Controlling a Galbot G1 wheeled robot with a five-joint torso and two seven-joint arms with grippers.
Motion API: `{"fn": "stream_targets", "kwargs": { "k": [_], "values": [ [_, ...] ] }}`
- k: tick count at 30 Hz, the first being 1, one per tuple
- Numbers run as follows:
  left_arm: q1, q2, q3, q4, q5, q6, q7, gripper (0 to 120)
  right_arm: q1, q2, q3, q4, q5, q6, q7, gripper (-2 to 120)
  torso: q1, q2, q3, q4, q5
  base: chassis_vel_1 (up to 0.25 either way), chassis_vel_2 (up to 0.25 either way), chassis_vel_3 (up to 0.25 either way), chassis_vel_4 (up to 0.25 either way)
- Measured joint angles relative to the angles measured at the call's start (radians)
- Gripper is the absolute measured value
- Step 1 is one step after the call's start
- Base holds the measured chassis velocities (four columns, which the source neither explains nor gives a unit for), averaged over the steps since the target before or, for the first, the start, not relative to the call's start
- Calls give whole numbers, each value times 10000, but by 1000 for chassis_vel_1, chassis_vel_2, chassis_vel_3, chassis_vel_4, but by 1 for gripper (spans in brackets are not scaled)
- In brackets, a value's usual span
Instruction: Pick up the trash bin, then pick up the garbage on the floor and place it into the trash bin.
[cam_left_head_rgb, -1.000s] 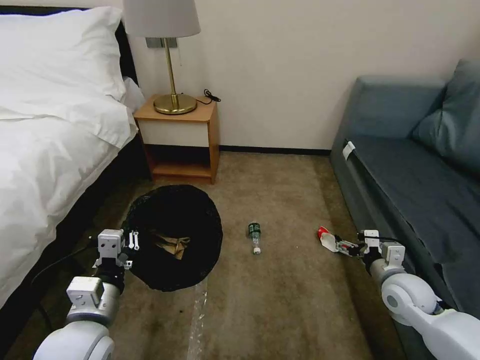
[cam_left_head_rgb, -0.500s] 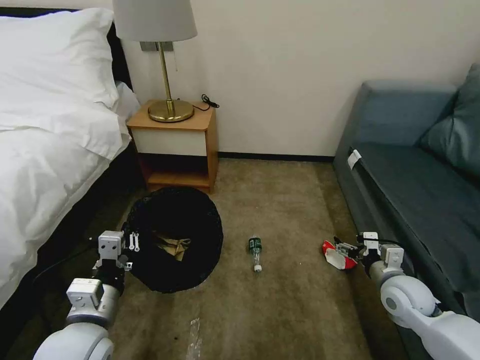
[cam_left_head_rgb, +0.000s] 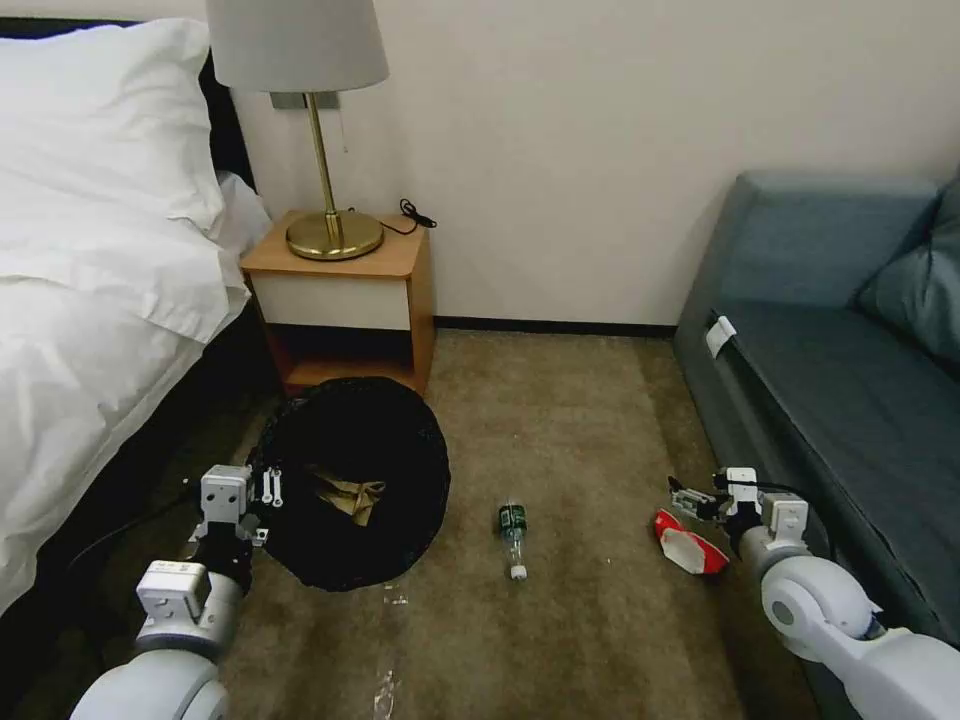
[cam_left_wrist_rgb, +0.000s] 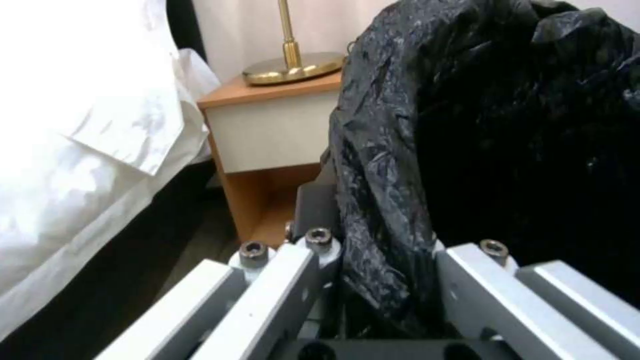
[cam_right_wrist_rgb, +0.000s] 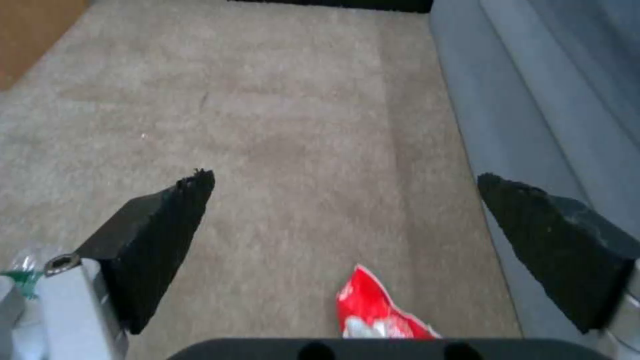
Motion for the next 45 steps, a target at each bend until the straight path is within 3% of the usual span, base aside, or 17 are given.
{"fn": "stream_targets", "kwargs": {
  "k": [13, 16, 23, 27, 34, 37, 42, 45],
  "values": [
    [-64, 29, 342, -295, 63, 18, 84, 4, -1594, -530, 1633, 477, -871, -436, 92, 100, -2, 1, -2, -3, -1, -32, 35, 29, -31],
    [0, 224, 346, -100, 25, -324, 363, 4, -2266, -967, 2105, 541, -1469, -1384, 297, 100, -2, 1, -1, -3, -3, 0, 0, 0, 0],
    [-108, 372, 159, 46, 32, -471, 453, 4, -2416, -703, 1923, -42, -2692, -1939, 241, 100, -1, 0, 0, -2, 3, 0, 0, 0, 0],
    [56, 209, 34, 35, 112, -536, 476, 4, -2407, -506, 1675, -344, -3046, -1811, 100, 100, -1, 1, 0, -1, 1, 0, 0, 0, 0],
    [67, -117, -113, 329, 452, -589, 360, 4, -2081, -794, 1252, -689, -2792, -1535, 19, 100, -1, 1, 0, -2, -2, 0, 0, 0, 0],
    [57, -270, -292, 251, 460, -526, 246, 4, -1768, -1208, 796, -679, -2238, -1618, 62, 100, -1, 1, 0, -1, -6, 0, 0, 0, 0],
    [199, -375, -364, 255, 461, -698, 381, 4, -1402, -1240, 392, -698, -1914, -1854, 392, 100, 0, 1, 0, 3, 0, 0, 0, 0, 0],
    [184, -273, -242, 846, 320, -1011, 566, 4, -1561, -963, 683, -1170, -2437, -1871, 526, 100, 1, 0, 0, 1, 6, 0, 0, 0, 0]
  ]
}}
